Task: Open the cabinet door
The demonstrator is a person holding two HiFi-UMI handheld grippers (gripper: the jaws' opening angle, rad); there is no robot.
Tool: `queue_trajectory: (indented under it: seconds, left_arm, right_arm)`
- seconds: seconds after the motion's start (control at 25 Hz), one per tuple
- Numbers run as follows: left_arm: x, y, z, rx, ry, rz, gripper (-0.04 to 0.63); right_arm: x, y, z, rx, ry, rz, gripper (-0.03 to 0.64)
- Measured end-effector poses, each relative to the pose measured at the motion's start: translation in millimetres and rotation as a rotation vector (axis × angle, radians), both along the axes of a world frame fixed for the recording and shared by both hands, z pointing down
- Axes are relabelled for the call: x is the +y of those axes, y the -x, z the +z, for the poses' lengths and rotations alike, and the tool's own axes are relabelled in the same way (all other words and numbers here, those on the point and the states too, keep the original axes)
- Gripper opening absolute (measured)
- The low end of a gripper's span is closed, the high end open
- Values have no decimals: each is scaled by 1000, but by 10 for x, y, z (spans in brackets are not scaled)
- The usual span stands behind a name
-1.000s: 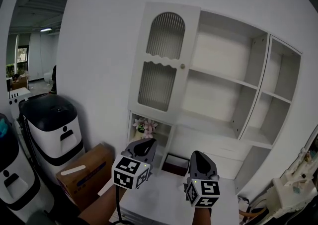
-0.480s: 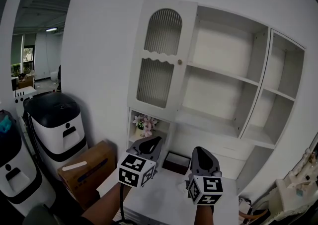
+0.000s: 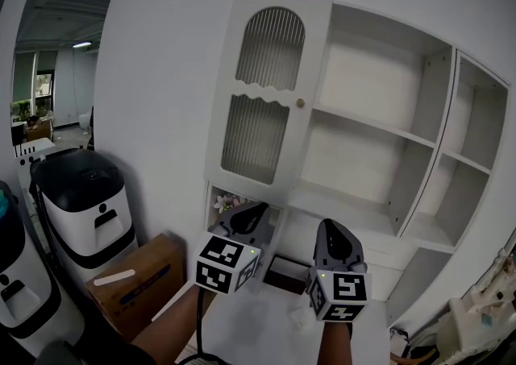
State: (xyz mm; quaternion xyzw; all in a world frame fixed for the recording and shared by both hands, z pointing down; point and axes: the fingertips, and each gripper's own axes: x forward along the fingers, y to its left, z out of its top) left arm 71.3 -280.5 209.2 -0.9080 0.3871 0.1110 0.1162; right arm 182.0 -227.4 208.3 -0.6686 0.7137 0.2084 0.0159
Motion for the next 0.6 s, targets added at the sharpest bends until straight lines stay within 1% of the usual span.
queue_trajectory:
  seconds: [0.12, 0.32, 0.48, 0.6]
  left_arm:
    - [-287, 64, -149, -2, -26, 20, 11]
    - [-615, 73, -397, -18, -63, 72, 11]
    - [-764, 7, -596, -1, -94, 68, 11]
    - [-796, -106, -683, -14, -131, 49, 11]
  right_arm:
    - [-286, 101, -188, 5, -47, 16, 21]
    - [-641, 214, -428, 0, -75, 52, 21]
    - [-789, 212, -596, 15, -94, 47, 21]
    - [-846, 159, -642, 48, -88, 39, 21]
